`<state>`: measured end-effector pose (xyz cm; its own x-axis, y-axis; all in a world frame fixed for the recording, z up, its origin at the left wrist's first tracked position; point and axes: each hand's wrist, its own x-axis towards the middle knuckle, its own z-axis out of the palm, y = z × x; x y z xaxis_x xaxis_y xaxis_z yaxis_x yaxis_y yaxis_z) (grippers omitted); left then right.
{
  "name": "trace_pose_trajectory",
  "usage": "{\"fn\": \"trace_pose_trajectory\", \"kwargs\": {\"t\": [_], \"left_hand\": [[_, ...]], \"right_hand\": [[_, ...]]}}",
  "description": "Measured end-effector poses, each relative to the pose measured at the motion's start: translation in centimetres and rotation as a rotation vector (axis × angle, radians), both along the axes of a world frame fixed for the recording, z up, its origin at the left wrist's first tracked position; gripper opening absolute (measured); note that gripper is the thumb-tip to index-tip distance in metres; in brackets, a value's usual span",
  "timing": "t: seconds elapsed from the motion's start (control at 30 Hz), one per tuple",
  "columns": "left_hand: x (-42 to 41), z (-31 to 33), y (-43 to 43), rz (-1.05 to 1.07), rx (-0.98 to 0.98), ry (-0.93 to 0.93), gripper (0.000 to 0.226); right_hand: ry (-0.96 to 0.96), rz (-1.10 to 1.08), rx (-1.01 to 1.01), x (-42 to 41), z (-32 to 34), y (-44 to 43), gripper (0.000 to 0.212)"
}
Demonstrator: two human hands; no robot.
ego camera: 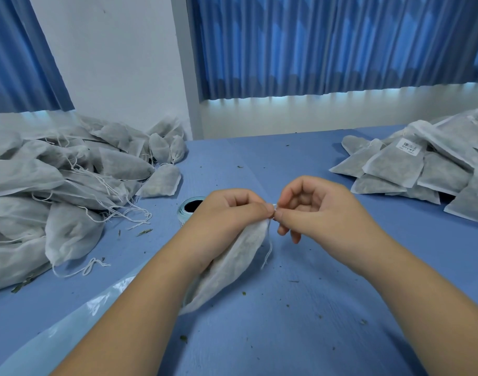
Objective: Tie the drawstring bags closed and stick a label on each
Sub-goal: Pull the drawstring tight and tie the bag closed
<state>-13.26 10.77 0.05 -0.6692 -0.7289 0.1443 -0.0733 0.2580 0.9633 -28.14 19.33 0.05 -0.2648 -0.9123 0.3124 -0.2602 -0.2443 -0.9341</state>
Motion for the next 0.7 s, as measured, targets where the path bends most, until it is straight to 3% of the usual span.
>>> {"fn": "trace_pose_trajectory", "kwargs": {"t": [0.3, 0.5, 0.7], "left_hand": [[-0.8, -0.3, 1.0, 0.181, -0.262, -0.125, 0.02], [-1.1, -0.5, 1.6, 0.299, -0.533, -0.165, 0.015], [-1.2, -0.1, 1.2, 0.265, -0.295, -0.116, 0.022]], "right_hand": [[0.292, -0.17, 0.023, 0.0, -0.6, -0.1, 0.023], [0.283, -0.179, 0.093, 0.1, -0.4, -0.1, 0.026], [0.213, -0.153, 0.088, 0.2, -0.3, 0.0, 0.034]]}}
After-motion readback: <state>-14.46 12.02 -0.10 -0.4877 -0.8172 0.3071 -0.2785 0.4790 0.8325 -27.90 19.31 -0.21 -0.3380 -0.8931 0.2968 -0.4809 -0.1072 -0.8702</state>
